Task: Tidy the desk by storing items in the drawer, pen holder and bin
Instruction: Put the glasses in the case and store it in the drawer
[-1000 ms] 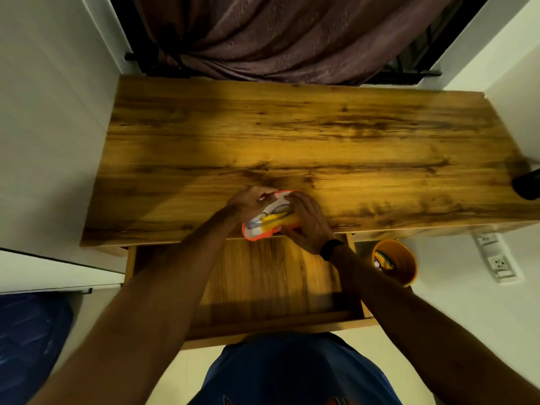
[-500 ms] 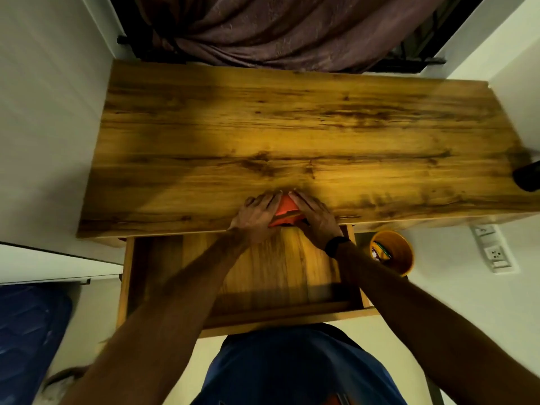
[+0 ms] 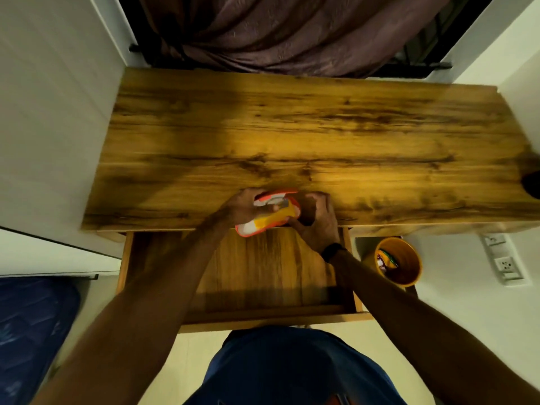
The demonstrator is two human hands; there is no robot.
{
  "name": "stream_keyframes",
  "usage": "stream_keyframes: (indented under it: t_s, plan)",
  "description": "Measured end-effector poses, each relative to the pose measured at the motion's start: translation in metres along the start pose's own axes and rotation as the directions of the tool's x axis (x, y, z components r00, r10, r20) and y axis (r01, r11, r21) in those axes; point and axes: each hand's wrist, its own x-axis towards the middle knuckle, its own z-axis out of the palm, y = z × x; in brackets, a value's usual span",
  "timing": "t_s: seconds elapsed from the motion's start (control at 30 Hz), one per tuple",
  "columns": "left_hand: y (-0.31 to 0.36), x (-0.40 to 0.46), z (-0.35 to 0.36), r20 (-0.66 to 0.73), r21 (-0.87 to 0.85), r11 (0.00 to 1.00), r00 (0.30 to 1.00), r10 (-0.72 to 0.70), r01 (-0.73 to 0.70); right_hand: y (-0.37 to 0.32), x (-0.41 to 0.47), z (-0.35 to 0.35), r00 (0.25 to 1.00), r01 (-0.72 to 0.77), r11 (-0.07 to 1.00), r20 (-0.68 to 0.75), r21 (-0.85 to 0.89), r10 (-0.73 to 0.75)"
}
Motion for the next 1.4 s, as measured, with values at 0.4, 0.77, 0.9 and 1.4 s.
stream_keyframes:
  t_s: [0.4, 0.77, 0.9, 1.4]
  plan:
    - [0.024, 0.012, 0.011, -0.097, -0.036, 0.996, 0.992, -0.079, 0.076, 0.010, 0.035, -0.010, 0.898, 0.415, 0.875, 0.268, -0.252, -0.349]
    - [0.019, 0.015, 0.008, -0.120, -0.006, 0.995, 0.988, -0.100, 0.100, 0.030, 0.021, -0.018, 0.845, 0.424, 0.891, 0.427, -0.165, -0.323]
    - [0.024, 0.016, 0.009, -0.138, 0.005, 0.998, 0.988, -0.063, 0.064, 0.032, 0.019, -0.018, 0.866, 0.413, 0.884, 0.393, -0.217, -0.308]
    - [0.015, 0.008, 0.036, -0.075, 0.476, 0.879, 0.997, 0.017, 0.021, 0.020, 0.036, -0.017, 0.919, 0.292, 0.914, 0.346, -0.280, -0.188]
